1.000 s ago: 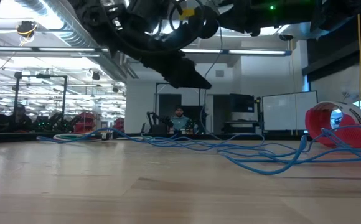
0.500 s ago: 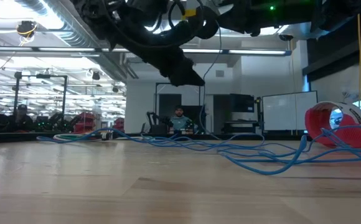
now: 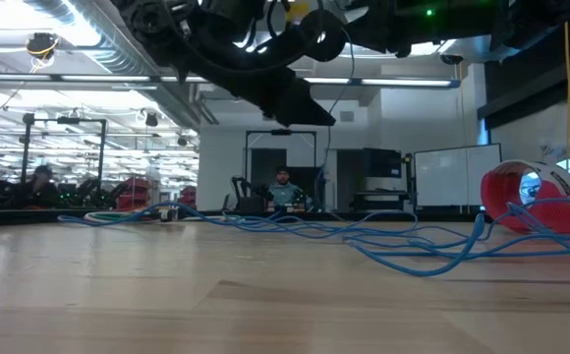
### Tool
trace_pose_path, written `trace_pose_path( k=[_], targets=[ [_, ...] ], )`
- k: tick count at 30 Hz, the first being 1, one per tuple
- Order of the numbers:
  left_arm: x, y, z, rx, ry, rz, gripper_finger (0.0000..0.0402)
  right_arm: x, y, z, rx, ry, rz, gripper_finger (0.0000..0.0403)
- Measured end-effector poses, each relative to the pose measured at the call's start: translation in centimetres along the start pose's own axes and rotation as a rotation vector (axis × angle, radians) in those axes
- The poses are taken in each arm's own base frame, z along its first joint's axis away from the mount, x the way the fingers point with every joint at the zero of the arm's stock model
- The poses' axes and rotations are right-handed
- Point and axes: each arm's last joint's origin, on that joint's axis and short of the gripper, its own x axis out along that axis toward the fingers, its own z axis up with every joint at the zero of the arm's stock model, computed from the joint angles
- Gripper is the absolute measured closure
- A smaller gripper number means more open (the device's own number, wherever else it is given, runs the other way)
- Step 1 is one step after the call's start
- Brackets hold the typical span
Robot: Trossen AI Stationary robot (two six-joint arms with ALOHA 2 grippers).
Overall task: Coil cords
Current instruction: Coil the blue wire onto the spool
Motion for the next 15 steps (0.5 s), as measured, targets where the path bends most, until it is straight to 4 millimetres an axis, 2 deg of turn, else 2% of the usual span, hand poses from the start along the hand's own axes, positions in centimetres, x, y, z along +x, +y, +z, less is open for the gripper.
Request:
trace_pose_path(
  k=[2,4,15],
  targets=[
    [0.0,0.1,-0.1,-0.001,0.010,-0.001,0.0380,0.0,0.0,0.0,0.000,0.000,0.000,0.0390],
    [0.1,0.2,-0.3,-0.005,0.018,0.002,0.0394,0.0,0.0,0.0,0.001,-0.004,-0.001,0.0390],
    [0.2,1.3,-1.8,-0.019,0.188,0.145,0.0399,0.0,0.0,0.0,0.002,-0.004,0.000,0.0390]
  ],
)
